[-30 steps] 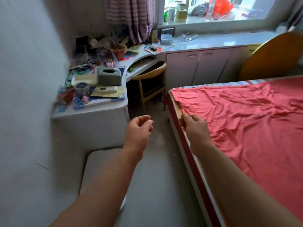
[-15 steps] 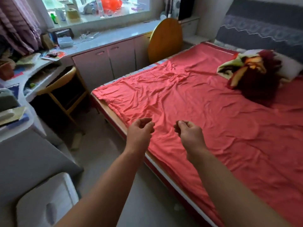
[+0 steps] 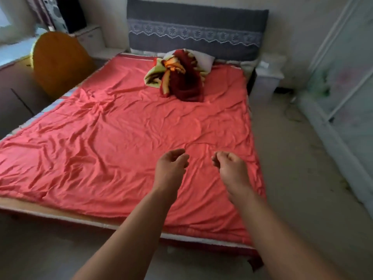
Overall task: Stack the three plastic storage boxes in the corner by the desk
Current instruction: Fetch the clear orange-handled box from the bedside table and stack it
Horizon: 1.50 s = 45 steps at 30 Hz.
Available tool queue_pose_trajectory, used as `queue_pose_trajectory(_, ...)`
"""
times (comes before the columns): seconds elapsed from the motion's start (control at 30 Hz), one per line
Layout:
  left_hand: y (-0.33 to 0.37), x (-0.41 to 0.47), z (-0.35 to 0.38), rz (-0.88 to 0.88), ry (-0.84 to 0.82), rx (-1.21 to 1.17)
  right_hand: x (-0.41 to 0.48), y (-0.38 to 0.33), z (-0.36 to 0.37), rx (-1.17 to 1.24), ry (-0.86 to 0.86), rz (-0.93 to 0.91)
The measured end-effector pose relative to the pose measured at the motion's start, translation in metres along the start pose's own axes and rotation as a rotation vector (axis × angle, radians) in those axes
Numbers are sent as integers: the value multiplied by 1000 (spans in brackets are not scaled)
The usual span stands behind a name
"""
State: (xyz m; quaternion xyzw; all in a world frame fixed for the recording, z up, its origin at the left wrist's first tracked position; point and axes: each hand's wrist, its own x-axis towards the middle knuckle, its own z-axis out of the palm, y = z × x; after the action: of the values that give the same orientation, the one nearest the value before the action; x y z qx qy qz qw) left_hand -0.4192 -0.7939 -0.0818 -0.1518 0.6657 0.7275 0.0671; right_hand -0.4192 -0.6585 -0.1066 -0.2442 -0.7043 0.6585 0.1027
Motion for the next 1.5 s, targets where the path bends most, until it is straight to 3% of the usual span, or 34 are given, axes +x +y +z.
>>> queue_pose_trajectory(0.17, -9, -18, 75, -11, -277, 117, -7, 7, -88, 33, 323, 27)
queue_pose_trajectory(0.53, -43, -85, 201, -19, -623, 220, -40, 35, -242, 107, 720, 115)
queue_pose_trajectory(0.8, -71, -138, 326, -44, -708, 209, -33, 37, -375, 99, 786, 116)
queue_pose_trajectory(1.13, -95, -190, 486, -106, -644, 136, 15, 40, -544, 85, 729, 146)
queue_pose_trajectory(1.5, -92, -165, 593, -111, -558, 136, 109, 37, -623, 105, 660, 156)
